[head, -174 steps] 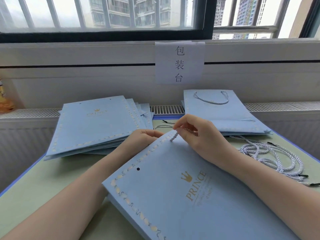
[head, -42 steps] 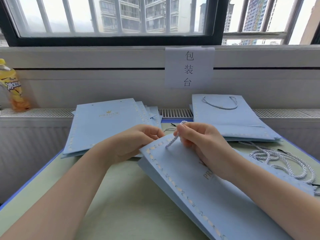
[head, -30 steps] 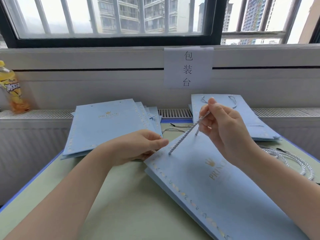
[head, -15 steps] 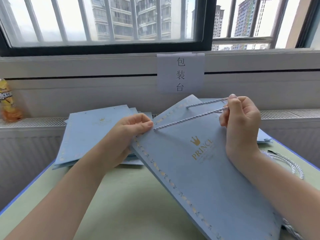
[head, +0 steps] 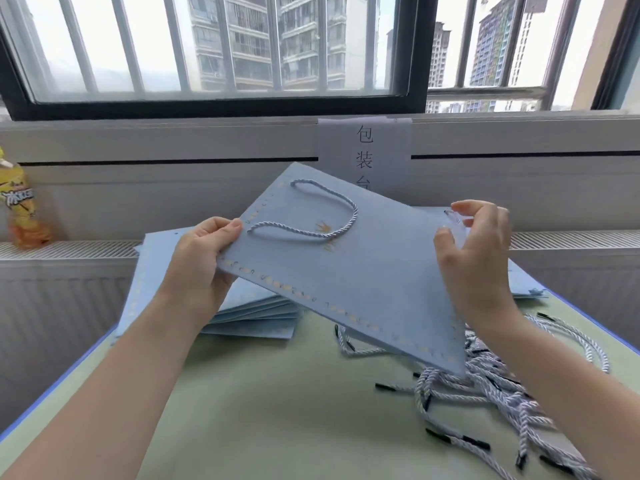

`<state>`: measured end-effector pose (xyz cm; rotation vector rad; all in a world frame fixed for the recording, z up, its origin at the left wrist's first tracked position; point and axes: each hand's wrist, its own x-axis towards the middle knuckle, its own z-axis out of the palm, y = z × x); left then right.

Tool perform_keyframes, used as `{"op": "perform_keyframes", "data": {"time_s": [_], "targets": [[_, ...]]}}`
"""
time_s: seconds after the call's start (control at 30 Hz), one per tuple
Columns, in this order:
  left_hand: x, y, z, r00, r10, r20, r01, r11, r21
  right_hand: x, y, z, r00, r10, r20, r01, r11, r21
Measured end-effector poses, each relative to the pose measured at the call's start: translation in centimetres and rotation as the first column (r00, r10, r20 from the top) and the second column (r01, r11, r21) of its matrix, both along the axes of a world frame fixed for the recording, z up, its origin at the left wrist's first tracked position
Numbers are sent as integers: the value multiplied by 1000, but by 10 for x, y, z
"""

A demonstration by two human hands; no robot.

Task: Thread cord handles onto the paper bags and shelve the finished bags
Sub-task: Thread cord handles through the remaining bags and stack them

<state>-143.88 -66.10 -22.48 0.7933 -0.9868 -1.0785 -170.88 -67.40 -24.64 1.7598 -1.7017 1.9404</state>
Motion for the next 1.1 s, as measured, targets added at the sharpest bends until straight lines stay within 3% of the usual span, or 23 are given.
{"op": "perform_keyframes", "data": {"time_s": [0.07,0.1,0.13,0.2,0.23,0.3,0.37,0.4,0.47,0.5,0.57,0.63,0.67,0.73,0.8,0.93,1.03,1.1], "targets": [[2,-2,-1,997,71,-42,-71,997,-7,-5,-5,0,994,-10,113,-9,986,169],[2,-4,-2,993,109,-45,-110,994,-13,-6,-5,2,960,48,276,-124,957,264],[1,-4,-3,989,138,-44,-139,990,-22,-6,-4,4,862,133,489,-317,895,315],[-4,-6,-7,983,184,-13,-184,981,-53,-4,0,8,534,241,810,-690,678,254],[-7,-7,-9,978,206,15,-204,976,-77,-3,3,8,440,278,854,-783,584,214],[-9,-9,-12,958,270,95,-257,957,-131,-2,3,6,408,376,832,-828,536,164],[-9,-10,-16,871,377,316,-324,923,-207,-2,3,7,419,438,795,-777,626,64],[-9,-9,-18,759,454,467,-359,890,-281,-2,5,9,436,462,772,-734,679,8],[-14,-6,-20,549,559,621,-352,829,-435,-1,8,15,484,525,700,-660,744,-102],[-18,-5,-21,545,547,635,-314,836,-450,1,10,16,532,558,637,-631,763,-141],[-26,-1,-20,709,381,593,-202,916,-348,6,16,17,666,602,440,-573,791,-215],[-30,2,-14,906,123,404,-41,978,-206,11,21,14,812,566,141,-519,812,-268],[-30,2,-12,961,8,277,36,988,-152,13,23,11,850,523,-64,-517,804,-293],[-30,1,-7,981,-185,61,190,977,-98,13,23,1,798,380,-468,-550,776,-310],[-27,4,-2,882,-455,-121,445,890,-100,11,17,-13,635,257,-728,-593,766,-247],[-14,19,-8,810,-560,-176,582,805,115,15,16,-24,444,202,-873,-533,843,-76],[-10,26,-3,918,-392,-56,396,904,159,20,17,-28,390,238,-890,-535,845,-8],[-9,18,-2,984,-174,40,164,969,185,19,20,-26,459,320,-829,-567,824,4]]}}
